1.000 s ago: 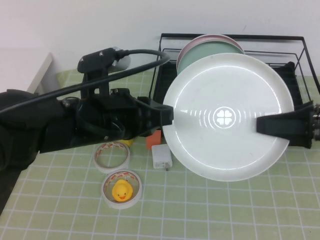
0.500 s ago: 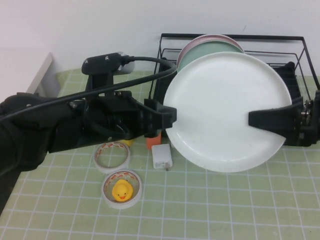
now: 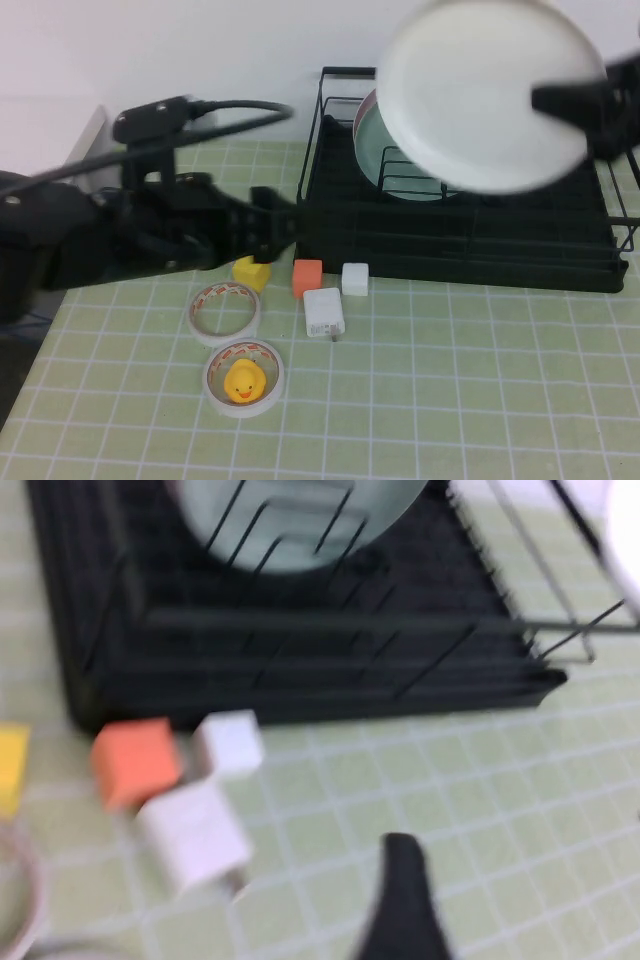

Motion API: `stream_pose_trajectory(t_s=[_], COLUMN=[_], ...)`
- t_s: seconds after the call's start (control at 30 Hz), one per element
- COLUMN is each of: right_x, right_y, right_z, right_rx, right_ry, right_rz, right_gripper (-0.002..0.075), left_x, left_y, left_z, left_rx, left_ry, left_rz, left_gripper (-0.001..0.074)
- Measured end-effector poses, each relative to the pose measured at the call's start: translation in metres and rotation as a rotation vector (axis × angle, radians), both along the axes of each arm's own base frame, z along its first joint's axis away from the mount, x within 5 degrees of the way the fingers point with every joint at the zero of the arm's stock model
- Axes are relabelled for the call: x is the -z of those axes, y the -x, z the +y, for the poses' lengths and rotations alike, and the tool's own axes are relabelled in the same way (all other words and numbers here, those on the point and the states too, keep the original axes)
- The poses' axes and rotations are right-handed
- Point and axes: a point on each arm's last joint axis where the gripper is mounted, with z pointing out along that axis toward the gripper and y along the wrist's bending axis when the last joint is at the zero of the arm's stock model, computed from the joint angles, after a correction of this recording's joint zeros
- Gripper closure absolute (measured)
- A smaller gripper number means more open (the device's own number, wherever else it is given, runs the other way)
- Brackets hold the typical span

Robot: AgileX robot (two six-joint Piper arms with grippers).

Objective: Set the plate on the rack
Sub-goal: Place the plate on the rack

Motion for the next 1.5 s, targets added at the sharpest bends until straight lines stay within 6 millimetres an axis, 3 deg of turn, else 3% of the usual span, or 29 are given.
stream_pose_trajectory(t_s=[0.1,0.27,0.37,0.67,0.87,1.13,1.5], right_x=[-0.011,-0.016,-0.010,0.024,0.066,0.122,0.130], right_y=[-0.025,-0.066,-0.092,-0.164,-0.200,-0.213,-0.213], right_z=[0.005,0.013,0.015,0.014,0.007,0.008,0.011], right_rx=[-0.085,-0.267,-0.334,-0.287,-0.113,-0.119,-0.190], right_ry=[0.016,0.041,0.053,0.051,0.009,0.028,0.107], right_rz=[-0.042,-0.050,-0.027,-0.047,-0.043,-0.006,-0.138], right_gripper=[0.0587,0.0587,0.0587,0.0587,0.0587,0.0587,0.0587], left_x=[0.005,0.015,0.017,0.015,0.010,0.018,0.041], left_y=[-0.003,0.000,0.004,0.011,0.010,0.004,-0.002], left_z=[0.017,0.044,0.049,0.044,0.040,0.037,0.033], left_rx=[-0.013,0.020,0.054,0.175,0.206,0.225,0.256], left_ry=[-0.026,-0.070,-0.072,-0.061,-0.010,0.001,0.018], left_rz=[0.074,0.235,0.284,0.284,0.230,0.235,0.328], left_gripper=[0.0367,0.0650,0.0709,0.0734,0.0735,0.0735,0.0735])
